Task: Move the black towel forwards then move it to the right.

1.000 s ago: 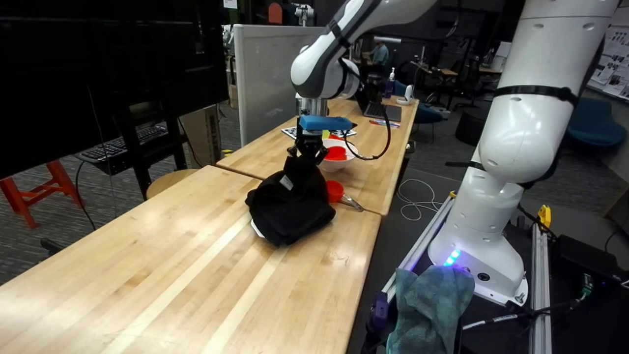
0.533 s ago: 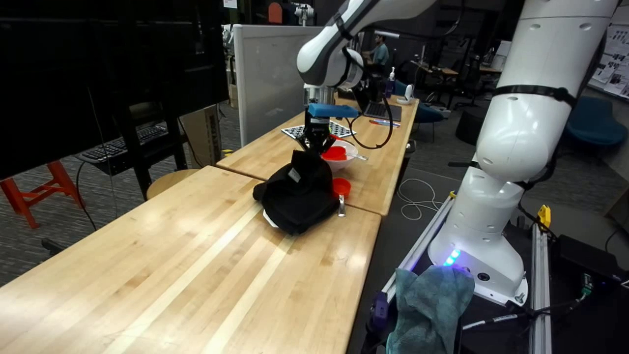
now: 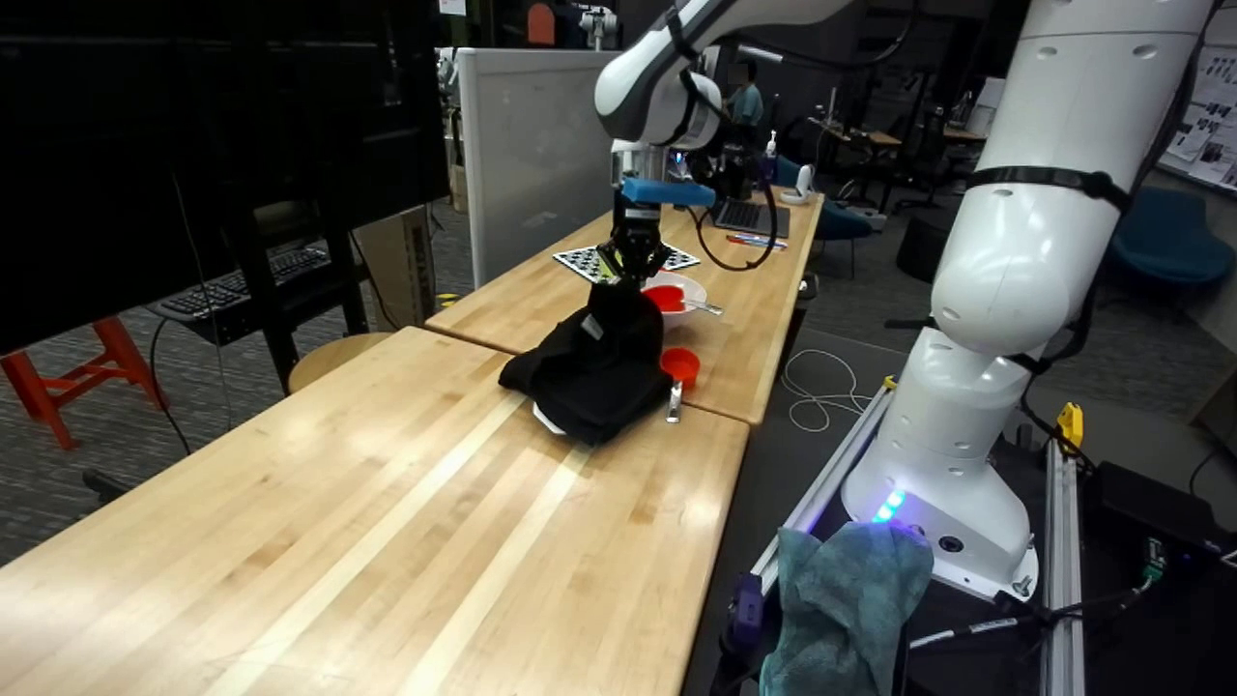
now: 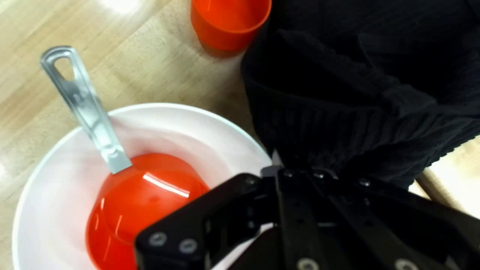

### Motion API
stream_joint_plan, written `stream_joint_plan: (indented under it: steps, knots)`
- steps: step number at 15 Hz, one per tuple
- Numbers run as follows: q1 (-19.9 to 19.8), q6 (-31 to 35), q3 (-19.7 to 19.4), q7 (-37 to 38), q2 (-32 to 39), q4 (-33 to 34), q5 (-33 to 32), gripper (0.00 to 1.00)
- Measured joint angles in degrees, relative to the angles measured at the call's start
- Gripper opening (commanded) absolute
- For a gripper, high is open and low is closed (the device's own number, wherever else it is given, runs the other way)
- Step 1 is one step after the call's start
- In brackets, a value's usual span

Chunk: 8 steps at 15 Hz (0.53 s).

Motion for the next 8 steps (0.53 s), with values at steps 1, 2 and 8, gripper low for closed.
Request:
stream_joint_plan:
  steps: [1, 2, 8]
  knots:
    - [-0.25, -0.67, -0.28, -0.57, 0.17, 0.52, -0.01, 0.0]
    - [-0.48, -1.19, -0.49, -1.01, 0.41, 1.04, -0.02, 0.15]
    - [-0.95, -3.26, -1.01, -1.95, 2.06, 3.67, -0.58, 0.57]
